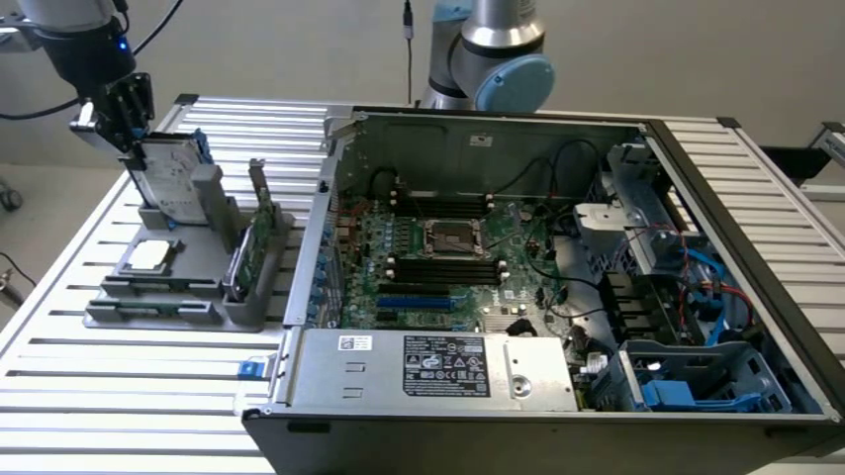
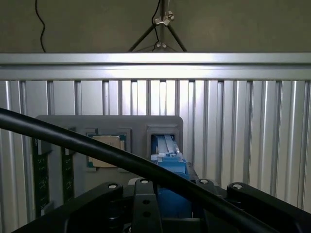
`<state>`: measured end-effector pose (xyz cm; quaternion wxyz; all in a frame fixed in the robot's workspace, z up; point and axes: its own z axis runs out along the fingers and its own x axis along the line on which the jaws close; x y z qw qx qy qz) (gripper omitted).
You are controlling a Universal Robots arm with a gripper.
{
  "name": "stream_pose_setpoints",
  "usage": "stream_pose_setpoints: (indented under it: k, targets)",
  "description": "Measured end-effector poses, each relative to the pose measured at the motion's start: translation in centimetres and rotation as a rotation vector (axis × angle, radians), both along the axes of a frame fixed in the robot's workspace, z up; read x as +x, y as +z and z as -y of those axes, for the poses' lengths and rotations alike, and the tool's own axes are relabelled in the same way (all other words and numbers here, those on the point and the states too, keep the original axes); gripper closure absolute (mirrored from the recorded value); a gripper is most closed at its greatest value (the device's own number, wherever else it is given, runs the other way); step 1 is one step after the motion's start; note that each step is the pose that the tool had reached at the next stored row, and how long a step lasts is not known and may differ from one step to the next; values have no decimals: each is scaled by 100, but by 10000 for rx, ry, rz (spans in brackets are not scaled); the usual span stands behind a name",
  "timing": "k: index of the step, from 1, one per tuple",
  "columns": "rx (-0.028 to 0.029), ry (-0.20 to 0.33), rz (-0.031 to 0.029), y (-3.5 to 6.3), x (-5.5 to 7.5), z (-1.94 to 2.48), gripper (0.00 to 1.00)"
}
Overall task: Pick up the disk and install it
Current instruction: 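Pick up the disk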
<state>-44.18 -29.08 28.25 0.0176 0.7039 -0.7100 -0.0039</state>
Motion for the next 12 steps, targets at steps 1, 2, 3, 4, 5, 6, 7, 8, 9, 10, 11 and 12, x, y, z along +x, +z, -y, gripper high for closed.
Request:
stream_pose_setpoints:
  k: [1, 2, 3, 4, 5, 6, 7, 8, 9, 10, 11, 12]
  targets:
    - [-2, 0, 0, 0, 0, 0, 67]
    - [-3, 0, 0, 0, 0, 0, 67]
    - [-3, 1, 0, 0, 0, 0, 67]
    - [-3, 0, 0, 0, 0, 0, 67]
    - [-3, 0, 0, 0, 0, 0, 67]
    - [-3, 0, 0, 0, 0, 0, 67]
    - [-3, 0, 0, 0, 0, 0, 67]
    - [-3, 0, 0, 0, 0, 0, 67]
    - [-3, 1, 0, 0, 0, 0, 67]
    - [-3, 0, 0, 0, 0, 0, 67]
    - [-3, 0, 0, 0, 0, 0, 67]
    - [-3, 0, 0, 0, 0, 0, 67]
